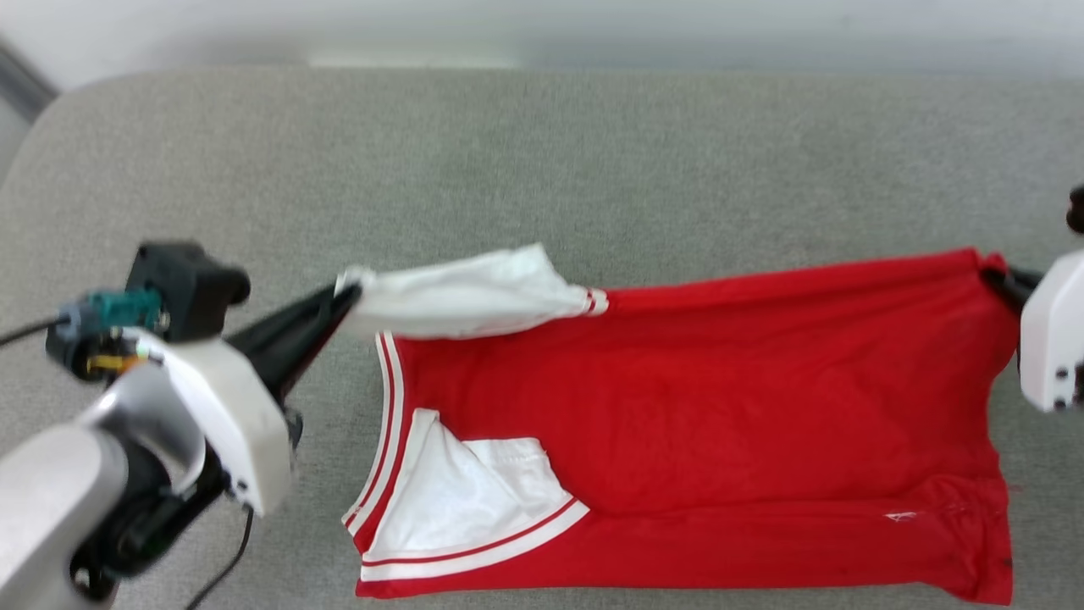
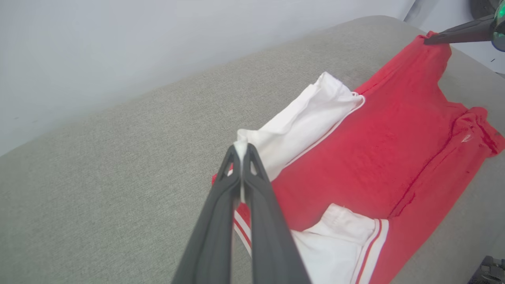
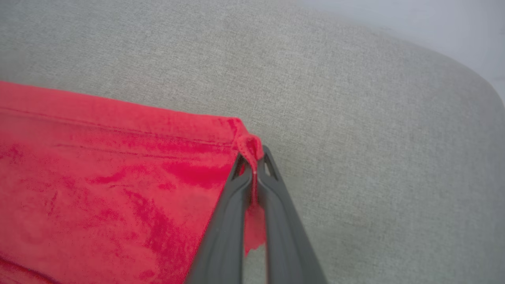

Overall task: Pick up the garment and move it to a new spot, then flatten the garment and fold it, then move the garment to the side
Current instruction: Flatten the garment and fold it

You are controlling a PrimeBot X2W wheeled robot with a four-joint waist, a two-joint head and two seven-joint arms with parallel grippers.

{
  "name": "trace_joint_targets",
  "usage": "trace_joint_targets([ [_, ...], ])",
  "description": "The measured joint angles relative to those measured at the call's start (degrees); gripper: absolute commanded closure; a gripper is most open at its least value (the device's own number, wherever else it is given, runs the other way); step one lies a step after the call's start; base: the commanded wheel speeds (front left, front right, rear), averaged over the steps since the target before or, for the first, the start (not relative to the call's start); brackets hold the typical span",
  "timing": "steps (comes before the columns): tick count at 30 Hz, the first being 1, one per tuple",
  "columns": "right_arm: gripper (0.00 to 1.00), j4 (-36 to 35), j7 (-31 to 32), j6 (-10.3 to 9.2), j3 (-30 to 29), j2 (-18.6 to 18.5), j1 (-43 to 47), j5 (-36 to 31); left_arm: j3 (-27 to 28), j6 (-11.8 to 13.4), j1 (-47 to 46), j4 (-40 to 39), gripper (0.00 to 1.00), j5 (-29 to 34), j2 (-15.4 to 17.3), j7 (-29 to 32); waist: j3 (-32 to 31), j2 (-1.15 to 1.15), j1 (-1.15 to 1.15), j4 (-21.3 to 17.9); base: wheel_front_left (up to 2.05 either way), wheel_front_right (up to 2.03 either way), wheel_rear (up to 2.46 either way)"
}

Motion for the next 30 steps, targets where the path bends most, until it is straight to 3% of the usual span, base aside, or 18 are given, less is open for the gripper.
trace_joint_targets([
  [7, 1.00, -6.91, -0.49, 0.00, -2.76, -0.03, 12.82, 1.02, -1.03, 3.53, 10.71, -2.55, 1.00, -3.52, 2.08, -2.71, -3.30, 0.00, -0.01, -0.62, 0.00, 0.00, 0.00],
  [13, 1.00, -12.11, 1.69, -0.01, -4.37, -0.10, 22.07, -0.42, -3.69, 4.79, 18.09, -1.83, 1.00, -5.53, 2.27, -3.97, -3.90, 0.00, 0.00, -0.96, 0.00, 0.00, 0.00],
  [18, 1.00, -14.14, 3.03, 0.00, -4.11, -1.34, 26.93, -1.43, -6.25, 3.47, 20.91, 1.78, 1.00, -6.35, 1.30, -3.52, -3.84, 0.00, 0.00, -0.98, 0.00, 0.00, 0.00],
  [30, 1.00, -13.80, 2.42, -0.01, -0.11, -3.59, 27.96, -3.61, -11.21, -0.62, 19.15, 13.45, 1.00, -1.33, -6.50, -5.31, -2.10, 0.00, 0.00, -0.32, 0.00, 0.00, 0.00],
])
